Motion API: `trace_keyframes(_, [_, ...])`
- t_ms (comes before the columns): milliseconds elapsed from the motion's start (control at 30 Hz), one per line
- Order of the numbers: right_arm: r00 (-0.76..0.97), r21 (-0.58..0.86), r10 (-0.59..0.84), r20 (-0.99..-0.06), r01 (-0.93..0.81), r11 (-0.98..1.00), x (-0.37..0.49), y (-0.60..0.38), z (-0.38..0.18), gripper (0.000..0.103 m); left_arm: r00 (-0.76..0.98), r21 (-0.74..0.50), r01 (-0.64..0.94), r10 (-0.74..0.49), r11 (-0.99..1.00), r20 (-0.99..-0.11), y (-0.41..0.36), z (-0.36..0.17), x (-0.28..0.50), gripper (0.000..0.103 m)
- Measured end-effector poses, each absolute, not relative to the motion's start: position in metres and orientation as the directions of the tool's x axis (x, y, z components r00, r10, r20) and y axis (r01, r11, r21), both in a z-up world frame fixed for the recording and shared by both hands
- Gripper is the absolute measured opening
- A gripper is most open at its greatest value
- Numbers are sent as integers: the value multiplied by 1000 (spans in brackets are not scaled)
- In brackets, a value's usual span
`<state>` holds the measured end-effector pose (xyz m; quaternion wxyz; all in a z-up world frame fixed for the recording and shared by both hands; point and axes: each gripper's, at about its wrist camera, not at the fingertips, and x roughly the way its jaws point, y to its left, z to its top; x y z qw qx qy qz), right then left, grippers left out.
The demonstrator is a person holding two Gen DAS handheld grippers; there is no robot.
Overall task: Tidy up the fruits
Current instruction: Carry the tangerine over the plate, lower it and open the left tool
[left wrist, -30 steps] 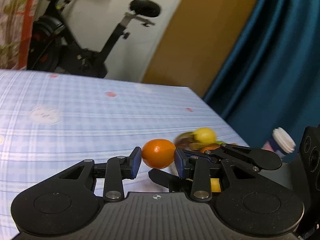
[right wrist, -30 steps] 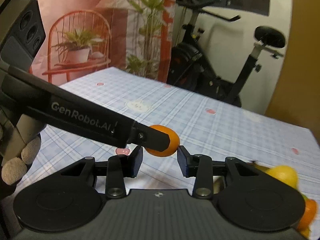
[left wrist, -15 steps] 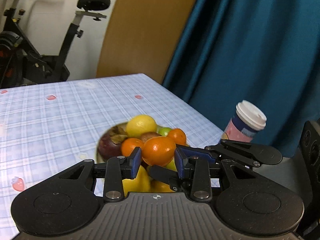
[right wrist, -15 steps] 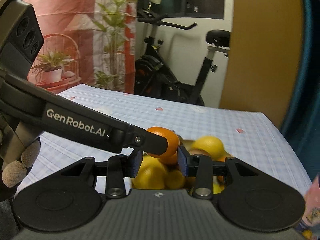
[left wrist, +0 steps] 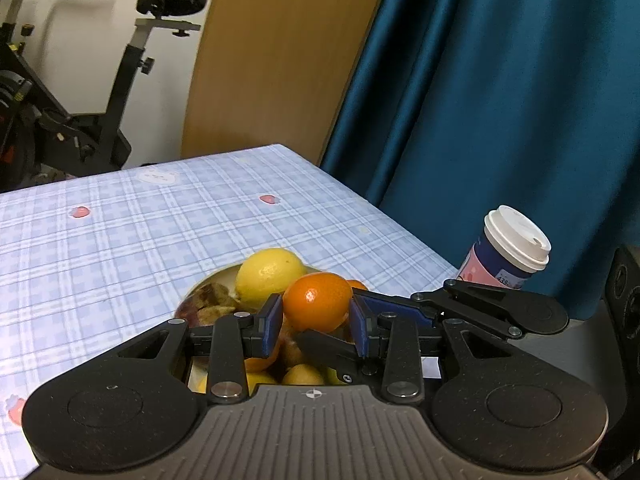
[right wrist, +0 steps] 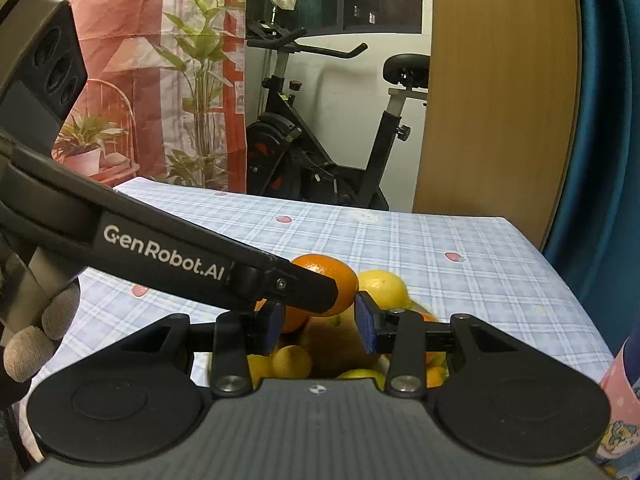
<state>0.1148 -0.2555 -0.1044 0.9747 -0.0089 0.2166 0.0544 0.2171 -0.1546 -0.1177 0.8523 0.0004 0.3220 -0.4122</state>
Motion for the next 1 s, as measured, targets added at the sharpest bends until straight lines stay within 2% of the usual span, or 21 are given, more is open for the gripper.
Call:
trace_keyframes(300, [892,37,98,-442,-91,995,120,-272,-113,41,448,-242,704,-683,667,-577,-165,-126,222,39])
trace_keyframes(500, [887,17,111,-448,-115,993,125,-266,-116,44,445,-248,703,-685,666,-577,-159,-127,221,42])
trace_keyframes(833, [880,12,112,-461,-120,993,127,-266,-117,44,462,-245,696,-681,675,-568,-158,-123,219,48])
trace_keyframes(1000, [878,11,111,-465,-120,993,129,-266,-117,44,483,-239,686,-675,688,-557,-154,-119,217,59])
